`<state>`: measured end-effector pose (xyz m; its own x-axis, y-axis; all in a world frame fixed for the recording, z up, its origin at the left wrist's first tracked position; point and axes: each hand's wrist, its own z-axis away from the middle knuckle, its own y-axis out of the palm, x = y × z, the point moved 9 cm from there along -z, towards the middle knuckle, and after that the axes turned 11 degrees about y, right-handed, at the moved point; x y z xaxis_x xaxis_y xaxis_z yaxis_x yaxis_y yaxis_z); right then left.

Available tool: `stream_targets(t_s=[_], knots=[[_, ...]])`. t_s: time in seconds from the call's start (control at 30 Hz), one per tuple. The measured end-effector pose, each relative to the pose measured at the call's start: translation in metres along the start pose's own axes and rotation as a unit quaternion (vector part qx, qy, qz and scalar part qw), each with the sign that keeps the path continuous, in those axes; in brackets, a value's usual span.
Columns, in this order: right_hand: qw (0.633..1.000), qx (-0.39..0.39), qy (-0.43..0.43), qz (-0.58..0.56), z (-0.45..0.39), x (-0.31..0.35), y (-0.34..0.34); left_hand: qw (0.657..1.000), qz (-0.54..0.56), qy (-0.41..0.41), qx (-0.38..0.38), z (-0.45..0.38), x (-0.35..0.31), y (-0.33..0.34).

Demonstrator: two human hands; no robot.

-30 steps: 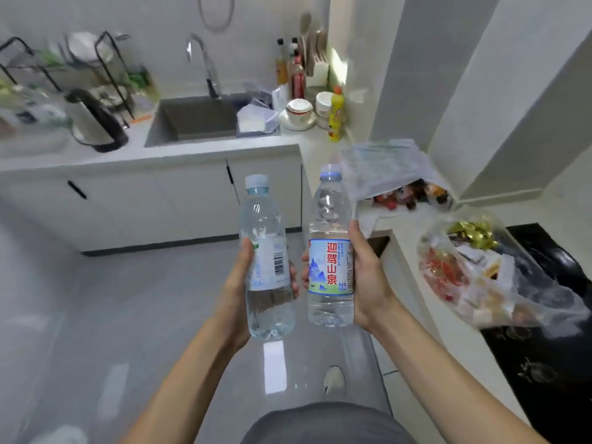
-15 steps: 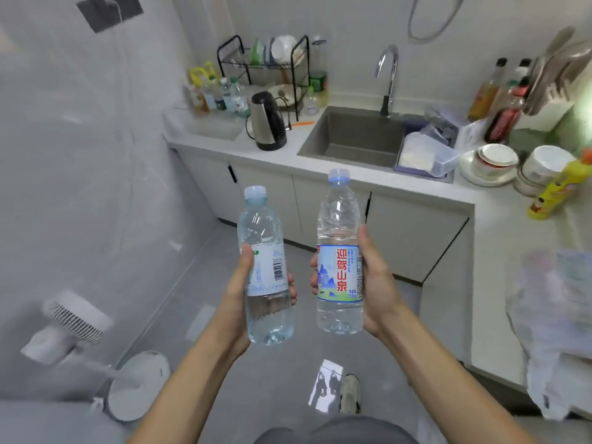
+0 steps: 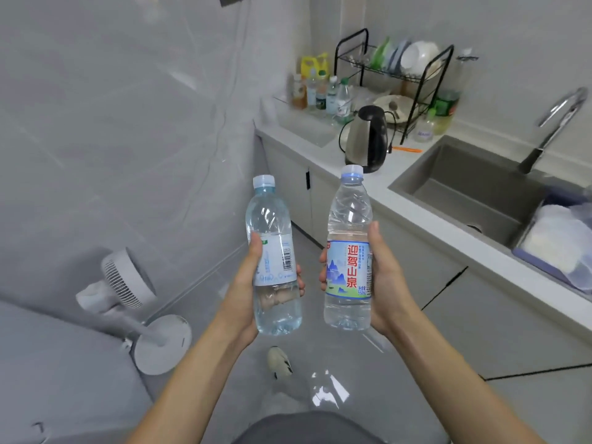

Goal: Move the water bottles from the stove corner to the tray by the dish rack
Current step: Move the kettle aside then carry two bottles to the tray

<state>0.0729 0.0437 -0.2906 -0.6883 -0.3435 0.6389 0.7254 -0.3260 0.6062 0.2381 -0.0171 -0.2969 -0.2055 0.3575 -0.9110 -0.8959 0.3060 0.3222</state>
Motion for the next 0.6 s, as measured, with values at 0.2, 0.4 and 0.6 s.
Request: stream_targets(t_s=[0.2, 0.4, 0.6], knots=[[0.999, -0.014, 0.032, 0.032, -0.106, 0.038, 0.015, 0.998, 0.061, 0.02, -0.028, -0.11, -0.025, -0.031], [0.999, -0.012, 0.028, 0.013, -0.213, 0.099, 0.058, 0.994, 0.11, 0.0, -0.022, -0.231, -0.07, -0.056], [0.999, -0.002, 0.017, 0.034, -0.309, 0.148, 0.1, 0.995, 0.101, 0.005, -0.009, -0.323, -0.126, -0.086]])
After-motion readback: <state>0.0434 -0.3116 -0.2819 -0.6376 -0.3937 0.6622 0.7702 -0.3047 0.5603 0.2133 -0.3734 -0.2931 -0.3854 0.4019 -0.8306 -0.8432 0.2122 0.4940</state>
